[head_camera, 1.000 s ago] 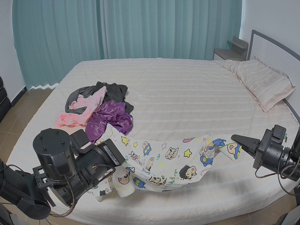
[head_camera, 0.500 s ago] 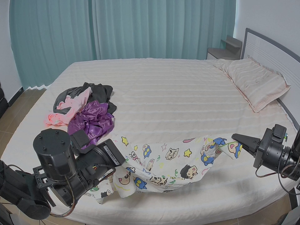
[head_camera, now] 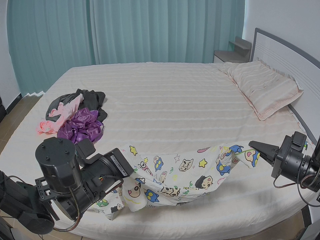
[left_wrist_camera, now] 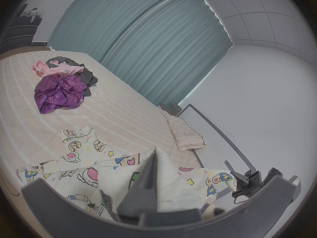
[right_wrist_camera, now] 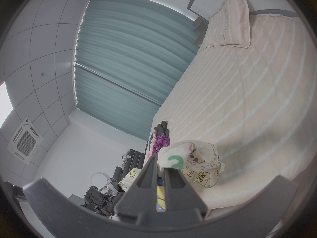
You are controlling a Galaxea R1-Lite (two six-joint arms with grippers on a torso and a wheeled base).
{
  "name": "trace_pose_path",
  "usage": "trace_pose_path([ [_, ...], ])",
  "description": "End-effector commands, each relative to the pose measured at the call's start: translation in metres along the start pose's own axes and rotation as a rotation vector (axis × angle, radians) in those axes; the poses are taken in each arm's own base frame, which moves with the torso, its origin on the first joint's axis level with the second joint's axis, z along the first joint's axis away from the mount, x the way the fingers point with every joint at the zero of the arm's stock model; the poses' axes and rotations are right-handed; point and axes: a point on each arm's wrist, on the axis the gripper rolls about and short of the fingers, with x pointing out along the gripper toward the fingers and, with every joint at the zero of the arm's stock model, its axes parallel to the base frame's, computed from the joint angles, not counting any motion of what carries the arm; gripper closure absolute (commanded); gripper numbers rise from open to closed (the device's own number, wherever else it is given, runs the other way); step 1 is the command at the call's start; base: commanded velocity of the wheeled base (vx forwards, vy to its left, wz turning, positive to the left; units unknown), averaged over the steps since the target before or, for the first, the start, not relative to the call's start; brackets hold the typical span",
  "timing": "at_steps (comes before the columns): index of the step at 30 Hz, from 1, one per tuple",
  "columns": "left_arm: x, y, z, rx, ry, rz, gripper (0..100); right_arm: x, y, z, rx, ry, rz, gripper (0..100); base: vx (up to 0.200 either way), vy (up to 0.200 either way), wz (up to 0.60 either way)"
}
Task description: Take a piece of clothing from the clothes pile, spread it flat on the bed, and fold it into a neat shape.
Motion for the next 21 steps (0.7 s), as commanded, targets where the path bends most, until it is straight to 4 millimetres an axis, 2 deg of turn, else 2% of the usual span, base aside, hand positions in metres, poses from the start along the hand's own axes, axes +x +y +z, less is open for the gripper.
trace_pose_path([
  [1,0.0002,0.0001,-0.0002,0.0,0.0,0.001,100,-0.0003,0.0004,0.0001,0.0,-0.001,0.003,100,0.0,-0.2,0.0],
  [15,-0.0036,0.0039,-0.0022,0.006,0.011,0.011,100,-0.0001,0.0021,0.0011,-0.003,-0.003,0.01,100,0.0,-0.2,0.0],
  [21,-0.0028,-0.0028,0.0038,0.005,-0.015,-0.013,100,-0.0032,0.0025,0.001,-0.008,-0.01,0.013,100,0.0,0.0,0.0],
])
